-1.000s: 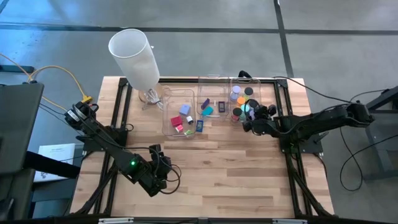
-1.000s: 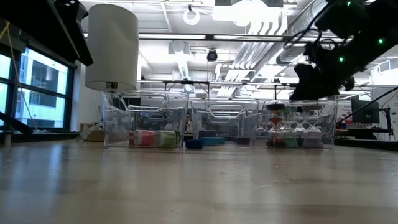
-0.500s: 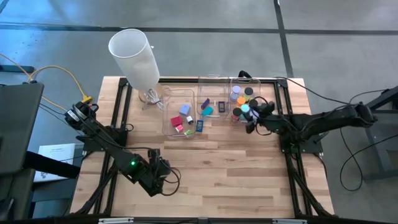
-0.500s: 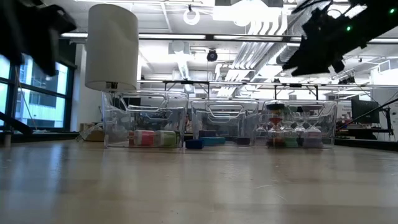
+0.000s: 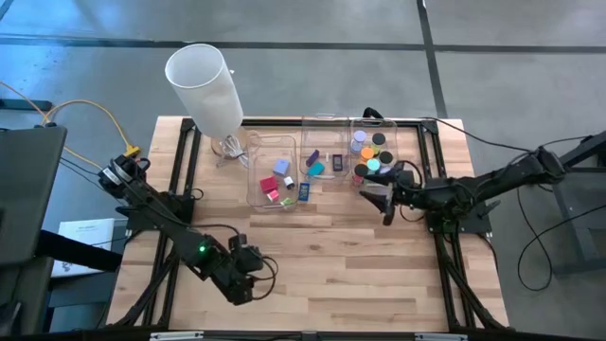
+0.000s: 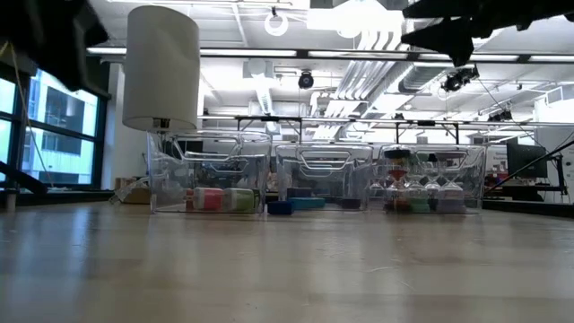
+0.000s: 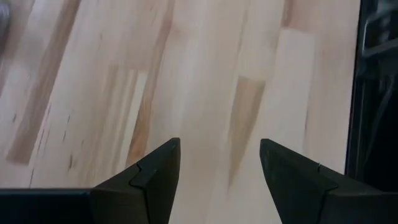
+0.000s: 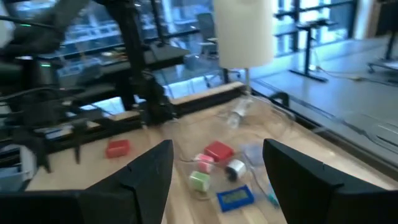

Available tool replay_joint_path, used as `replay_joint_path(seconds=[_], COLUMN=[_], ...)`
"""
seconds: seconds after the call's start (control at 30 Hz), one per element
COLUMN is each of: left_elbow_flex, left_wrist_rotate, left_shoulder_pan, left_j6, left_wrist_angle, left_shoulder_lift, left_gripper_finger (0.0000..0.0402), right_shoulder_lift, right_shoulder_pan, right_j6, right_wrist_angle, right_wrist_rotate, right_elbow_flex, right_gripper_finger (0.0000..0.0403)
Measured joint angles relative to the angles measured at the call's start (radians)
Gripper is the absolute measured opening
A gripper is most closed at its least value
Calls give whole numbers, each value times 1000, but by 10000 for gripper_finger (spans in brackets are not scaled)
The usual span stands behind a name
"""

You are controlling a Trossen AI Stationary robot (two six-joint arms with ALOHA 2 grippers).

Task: Pick & Place Office items
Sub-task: Put the red charger adapter into the left transparent bin

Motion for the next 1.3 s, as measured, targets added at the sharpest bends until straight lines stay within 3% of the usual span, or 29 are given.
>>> replay_joint_path(seconds=[0.3,0.67,0.83,0.9,1.07,1.2,1.3], left_elbow_flex=[0,0,0,0,0,0,0], left_wrist_rotate=[-64,-56,-36,-29,182,500,650], left_shoulder_pan=[-25,-19,-22,-22,8,63,84], left_j6=[34,-21,-34,-129,-408,-564,-667], left_wrist_angle=[105,120,118,121,104,13,-76], left_shoulder_lift=[53,98,98,98,98,98,98], left_gripper_finger=[220,328,337,337,337,337,337], right_shoulder_lift=[17,65,64,64,64,64,64], right_shoulder_pan=[39,5,-16,-20,-25,-25,-25], right_j6=[-37,-82,-83,-83,-82,-83,-83], right_wrist_angle=[16,48,59,67,93,102,106], right_wrist_rotate=[-21,-20,-20,-22,-73,-110,-129], right_elbow_flex=[0,0,0,0,0,0,0], right_gripper_finger=[232,231,231,231,231,231,231])
